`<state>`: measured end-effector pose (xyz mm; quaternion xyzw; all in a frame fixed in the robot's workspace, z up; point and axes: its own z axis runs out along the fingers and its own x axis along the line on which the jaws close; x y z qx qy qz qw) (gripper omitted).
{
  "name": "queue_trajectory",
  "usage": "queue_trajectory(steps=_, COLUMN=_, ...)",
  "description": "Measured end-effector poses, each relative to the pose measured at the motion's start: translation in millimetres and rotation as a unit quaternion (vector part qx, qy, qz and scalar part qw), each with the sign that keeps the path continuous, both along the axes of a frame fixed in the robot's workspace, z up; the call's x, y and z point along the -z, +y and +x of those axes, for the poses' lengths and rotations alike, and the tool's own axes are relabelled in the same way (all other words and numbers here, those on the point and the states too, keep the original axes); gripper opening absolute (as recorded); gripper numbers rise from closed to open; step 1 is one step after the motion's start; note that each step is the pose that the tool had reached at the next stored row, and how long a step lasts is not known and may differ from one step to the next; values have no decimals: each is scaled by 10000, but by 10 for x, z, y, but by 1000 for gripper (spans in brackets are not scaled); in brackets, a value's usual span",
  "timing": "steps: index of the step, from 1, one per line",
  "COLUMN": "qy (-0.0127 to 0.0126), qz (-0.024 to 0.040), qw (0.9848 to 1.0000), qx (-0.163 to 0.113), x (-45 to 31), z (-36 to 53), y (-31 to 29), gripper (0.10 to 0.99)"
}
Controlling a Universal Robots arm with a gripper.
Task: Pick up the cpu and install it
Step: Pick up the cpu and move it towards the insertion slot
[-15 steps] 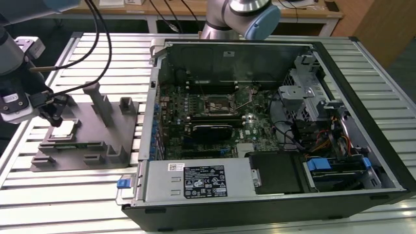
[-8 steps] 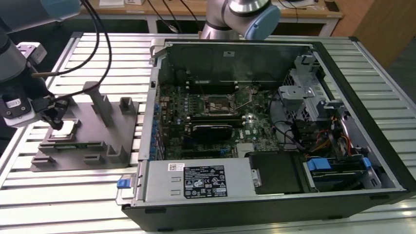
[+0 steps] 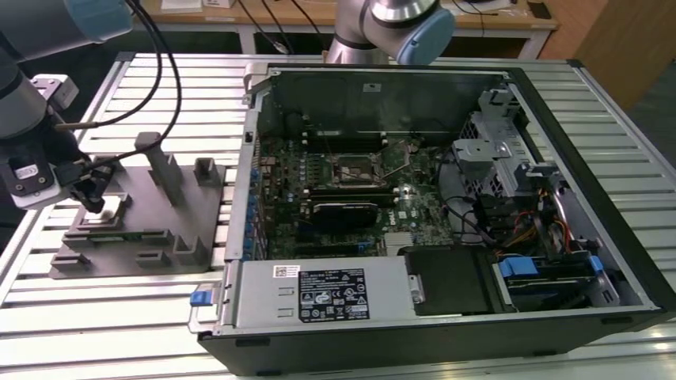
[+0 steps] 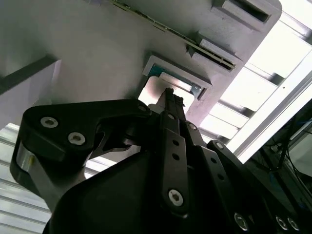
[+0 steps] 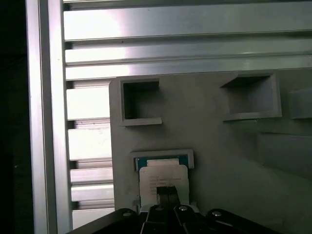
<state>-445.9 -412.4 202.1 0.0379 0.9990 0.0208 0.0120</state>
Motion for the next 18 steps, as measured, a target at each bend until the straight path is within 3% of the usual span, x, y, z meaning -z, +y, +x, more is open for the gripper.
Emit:
queue_trajectory(steps=6, qy=-1, qz=1, qw=10000, qx=0, x=57, z=-13, y=10, gripper=106)
queue_trajectory(steps=15, qy=-1, qz=1, qw=10000, qx=0, x=63, z=-13, y=11, gripper=114)
queue_trajectory(steps=17, qy=-1, qz=1, qw=10000, qx=0, x=65, z=-13, y=11, gripper=231)
queue_trajectory(steps=18, qy=-1, qz=0, qw=10000, qx=0, x=65, z=-13, y=11, gripper=231)
